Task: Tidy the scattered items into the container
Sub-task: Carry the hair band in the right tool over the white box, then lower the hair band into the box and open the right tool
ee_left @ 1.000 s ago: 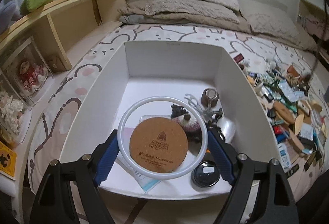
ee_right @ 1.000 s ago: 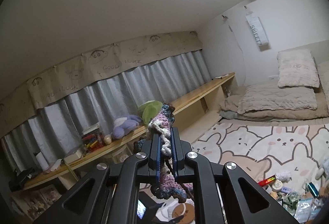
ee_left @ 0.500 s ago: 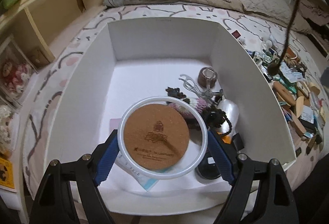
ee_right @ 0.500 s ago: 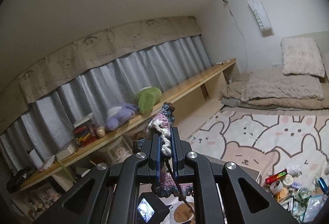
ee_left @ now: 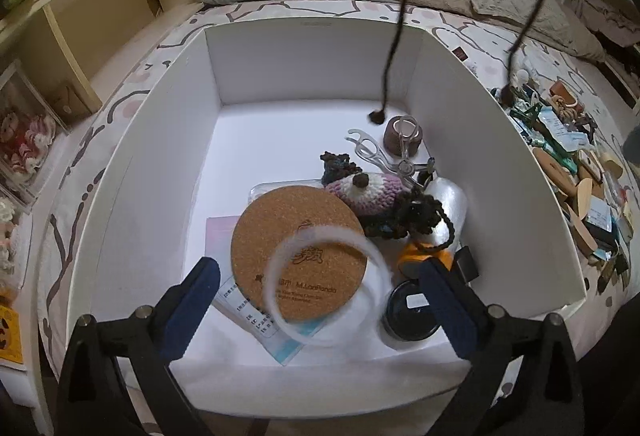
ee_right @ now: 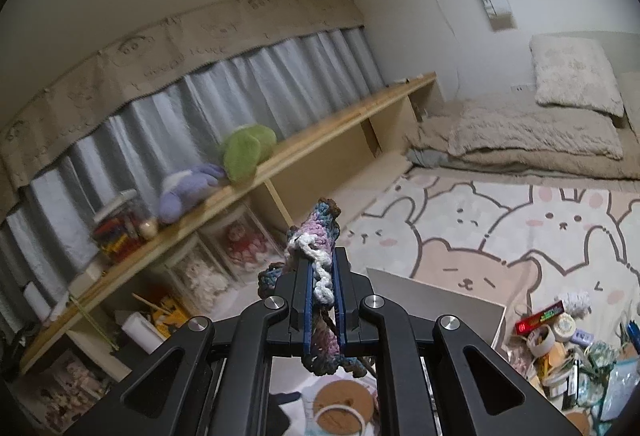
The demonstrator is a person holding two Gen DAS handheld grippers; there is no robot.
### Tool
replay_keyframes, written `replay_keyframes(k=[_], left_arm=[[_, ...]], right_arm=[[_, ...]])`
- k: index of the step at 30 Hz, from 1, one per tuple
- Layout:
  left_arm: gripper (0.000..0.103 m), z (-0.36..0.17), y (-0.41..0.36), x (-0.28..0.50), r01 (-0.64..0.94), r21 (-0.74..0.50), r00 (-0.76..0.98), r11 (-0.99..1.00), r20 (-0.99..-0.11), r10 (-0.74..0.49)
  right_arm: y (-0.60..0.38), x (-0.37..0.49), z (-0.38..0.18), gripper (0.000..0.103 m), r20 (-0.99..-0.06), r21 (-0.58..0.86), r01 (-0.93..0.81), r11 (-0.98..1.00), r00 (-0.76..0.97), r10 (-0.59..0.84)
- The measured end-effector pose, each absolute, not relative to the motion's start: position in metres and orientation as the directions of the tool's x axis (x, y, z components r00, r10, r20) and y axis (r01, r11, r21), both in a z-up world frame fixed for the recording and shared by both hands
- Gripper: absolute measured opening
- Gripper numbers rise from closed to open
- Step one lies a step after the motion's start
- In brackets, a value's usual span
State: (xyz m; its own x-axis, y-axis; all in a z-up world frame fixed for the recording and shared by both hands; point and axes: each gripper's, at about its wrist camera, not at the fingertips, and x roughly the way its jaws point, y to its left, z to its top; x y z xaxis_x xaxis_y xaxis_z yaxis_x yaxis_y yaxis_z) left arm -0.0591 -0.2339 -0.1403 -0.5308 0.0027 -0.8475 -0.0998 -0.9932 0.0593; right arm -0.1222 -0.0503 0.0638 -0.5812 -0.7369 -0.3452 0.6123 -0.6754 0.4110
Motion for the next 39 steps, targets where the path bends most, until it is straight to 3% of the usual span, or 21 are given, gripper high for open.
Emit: replay_keyframes(k=[13, 21, 29, 39], left_arm=[[0.101, -0.130, -0.236, -0.047, -0.106, 0.035, -0.597, -0.994, -0.802, 0.035], [0.101, -0.126, -0.235, -0.043, -0.109, 0.005, -0.621, -0.994, -0.781, 0.064], [0.101, -0.122, -0.240, -0.040, -0.085, -0.025, -0.641, -0.996, -0.764, 0.074], [0.101, -0.117, -0.242, -0.034, -0.081, -0.042, -0.651, -0.996, -0.754, 0.085]], right_arm=[[-0.084, -0.159, 0.014, 0.010, -0.480, 0.360, 0.538, -0.762, -0.594, -0.646], [-0.102, -0.175, 0.005, 0.010, -0.492, 0.327, 0.527, -0.784, -0.614, -0.618], [-0.131, -0.189, -0.052, 0.010, -0.697, 0.200, 0.525, -0.828, -0.518, -0.497], [-0.135, -0.196, -0.100, 0.010, -0.818, 0.099, 0.529, -0.843, -0.439, -0.371]])
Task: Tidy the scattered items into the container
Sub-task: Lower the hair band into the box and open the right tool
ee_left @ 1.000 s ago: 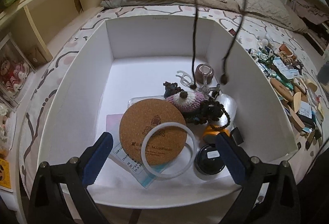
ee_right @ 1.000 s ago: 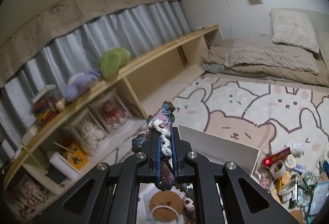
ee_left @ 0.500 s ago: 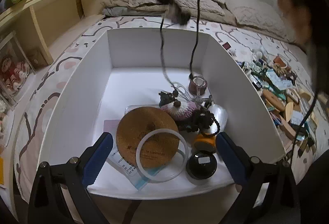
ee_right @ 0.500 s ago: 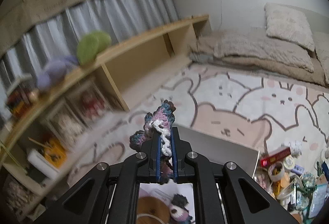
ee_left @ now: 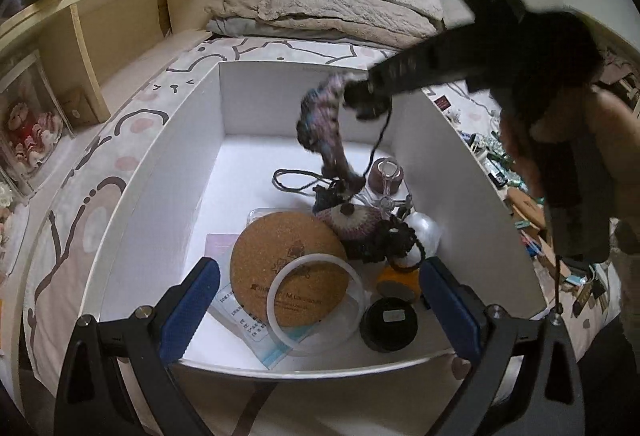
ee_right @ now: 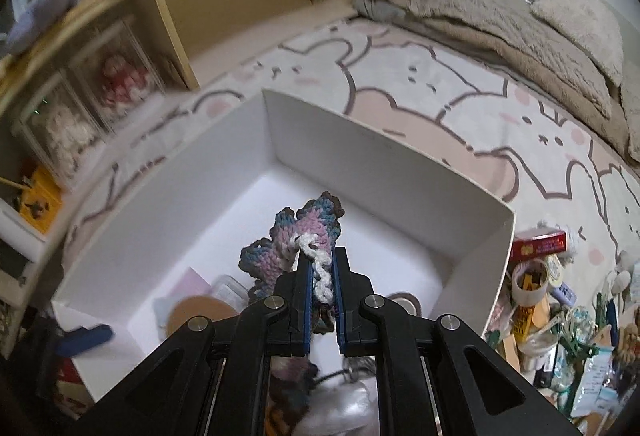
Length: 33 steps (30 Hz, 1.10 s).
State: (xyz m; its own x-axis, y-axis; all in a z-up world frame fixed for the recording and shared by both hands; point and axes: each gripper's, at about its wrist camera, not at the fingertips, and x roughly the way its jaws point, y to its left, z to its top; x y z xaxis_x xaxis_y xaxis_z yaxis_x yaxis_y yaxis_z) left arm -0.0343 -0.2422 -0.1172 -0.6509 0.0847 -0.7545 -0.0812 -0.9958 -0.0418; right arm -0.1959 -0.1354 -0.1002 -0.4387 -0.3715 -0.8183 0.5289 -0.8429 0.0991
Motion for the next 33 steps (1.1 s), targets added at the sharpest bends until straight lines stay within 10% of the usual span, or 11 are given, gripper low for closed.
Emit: replay_keyframes(k=[11, 25, 27, 29, 33], left_arm=[[0.101, -0.113, -0.244, -0.033, -0.075, -0.045, -0.656, -0.996, -0.751, 0.084], [0.101, -0.098, -0.243, -0.026, -0.080, -0.033, -0.673, -0.996, -0.736, 0.078], [0.101, -0.097, -0.243, -0.026, -0.080, -0.032, -0.673, -0.996, -0.735, 0.077], [0.101, -0.097, -0.243, -0.025, -0.079, -0.032, -0.674, -0.996, -0.735, 0.077], [0.101, -0.097, -0.243, -0.026, -0.080, -0.032, -0.673, -0.996, -0.736, 0.078]], right_arm=[[-0.138, -0.181, -0.126, 0.010, -0.889, -0.178, 0.604, -0.777, -0.438, -0.136], [-0.114, -0.188, -0.101, 0.011, -0.871, -0.112, 0.529, -0.841, -0.459, -0.173], [-0.109, -0.189, -0.096, 0.025, -0.859, -0.082, 0.518, -0.852, -0.470, -0.203], [-0.106, -0.190, -0.091, 0.102, -0.844, -0.063, 0.511, -0.857, -0.485, -0.228], [-0.105, -0.190, -0.092, 0.103, -0.820, -0.053, 0.510, -0.858, -0.513, -0.254]])
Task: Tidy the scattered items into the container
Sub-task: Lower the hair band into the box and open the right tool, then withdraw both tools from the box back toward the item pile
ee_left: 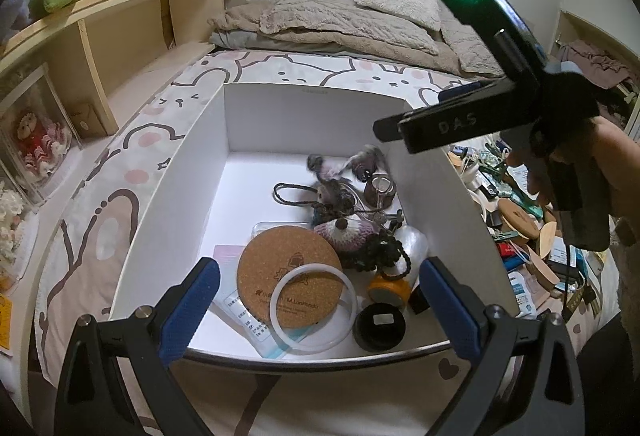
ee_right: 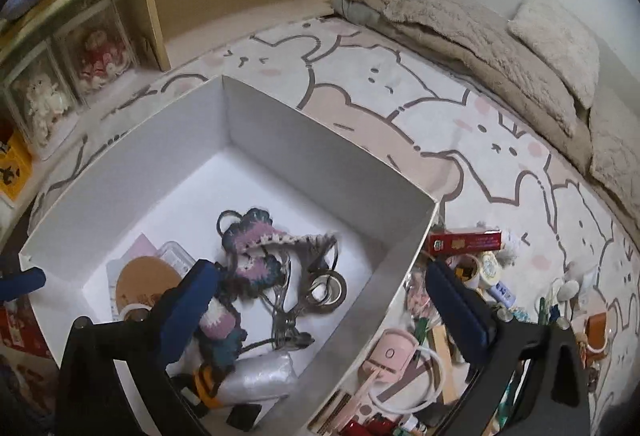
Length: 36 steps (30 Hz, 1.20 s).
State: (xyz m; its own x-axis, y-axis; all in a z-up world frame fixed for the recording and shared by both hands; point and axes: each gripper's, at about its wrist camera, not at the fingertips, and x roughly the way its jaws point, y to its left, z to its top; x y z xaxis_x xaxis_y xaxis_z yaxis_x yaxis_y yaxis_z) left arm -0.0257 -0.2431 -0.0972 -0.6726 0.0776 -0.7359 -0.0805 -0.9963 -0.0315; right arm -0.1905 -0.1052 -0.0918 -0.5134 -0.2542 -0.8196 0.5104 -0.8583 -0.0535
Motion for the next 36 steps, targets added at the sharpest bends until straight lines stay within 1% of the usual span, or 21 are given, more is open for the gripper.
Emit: replay_keyframes(k=[8, 14, 23, 33, 36], left_arm=[[0.101, -0.091, -0.240, -0.021, -0.084, -0.026, -0.674, -0.996, -0.734, 0.077], [0.101, -0.086, -0.234, -0.017, -0.083, -0.019, -0.680, -0.996, -0.729, 0.071], [0.101, -0.077, -0.224, -0.013, -0.087, -0.004, -0.693, -0.996, -0.718, 0.063], [0.101, -0.067, -0.209, -0.008, -0.090, 0.008, -0.716, -0.996, -0.696, 0.059], [0.103, -0.063, -0.206, -0.007, -0.090, -0.001, -0.724, -0.996, -0.686, 0.067]], right_arm=[[-0.100, -0.197, -0.094, 0.103, -0.808, -0.004, 0.503, -0.864, -0.511, -0.293], [-0.091, -0.182, -0.082, 0.103, -0.794, 0.031, 0.501, -0.865, -0.513, -0.326], [-0.066, -0.157, -0.060, 0.103, -0.719, 0.070, 0.499, -0.864, -0.575, -0.391], [-0.031, -0.134, -0.052, 0.103, -0.647, 0.080, 0.478, -0.874, -0.642, -0.411], [-0.020, -0.129, -0.051, 0.103, -0.635, 0.100, 0.472, -0.876, -0.648, -0.421]])
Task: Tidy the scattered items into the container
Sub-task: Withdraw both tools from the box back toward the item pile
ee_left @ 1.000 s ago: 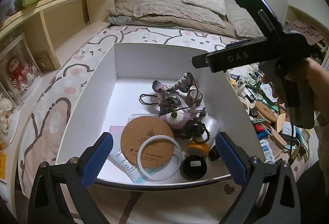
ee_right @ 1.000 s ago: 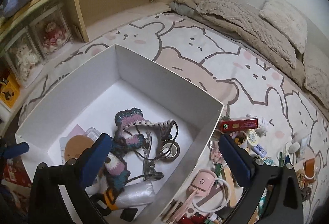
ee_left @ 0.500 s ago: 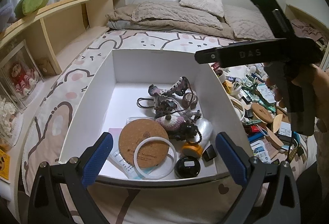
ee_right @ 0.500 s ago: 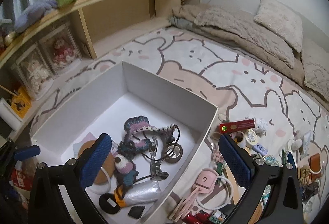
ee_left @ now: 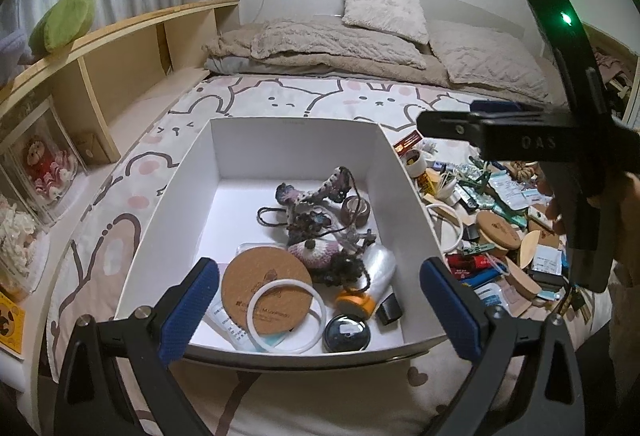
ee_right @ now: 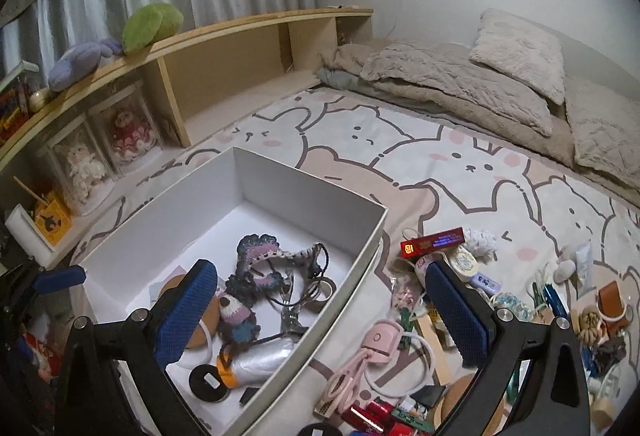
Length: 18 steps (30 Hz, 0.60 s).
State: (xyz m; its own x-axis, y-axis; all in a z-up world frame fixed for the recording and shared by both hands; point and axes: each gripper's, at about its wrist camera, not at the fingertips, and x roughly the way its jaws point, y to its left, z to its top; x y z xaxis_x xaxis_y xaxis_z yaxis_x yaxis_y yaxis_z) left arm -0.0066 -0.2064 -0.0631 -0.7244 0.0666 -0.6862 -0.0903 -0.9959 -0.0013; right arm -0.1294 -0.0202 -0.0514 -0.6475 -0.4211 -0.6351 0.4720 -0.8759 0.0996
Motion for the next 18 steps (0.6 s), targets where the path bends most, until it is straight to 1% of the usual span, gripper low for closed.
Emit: replay_keyframes(k=[5, 12, 18], left_arm=[[0.103, -0.056, -0.197, -0.002, -0.091, 0.012, -0.754, -0.996, -0.654, 0.061], [0.103, -0.044, -0.189, -0.001, -0.079, -0.017, -0.770, -0.997, -0.634, 0.072], [0.103, -0.034, -0.182, 0.003, -0.072, -0.015, -0.783, -0.997, -0.619, 0.066]], right_arm=[[-0.004, -0.119, -0.047, 0.103, -0.606, 0.100, 0.464, -0.880, -0.673, -0.424], [0.017, -0.105, -0.038, 0.103, -0.568, 0.129, 0.460, -0.878, -0.692, -0.446], [0.032, -0.093, -0.029, 0.103, -0.541, 0.138, 0.463, -0.875, -0.706, -0.458]])
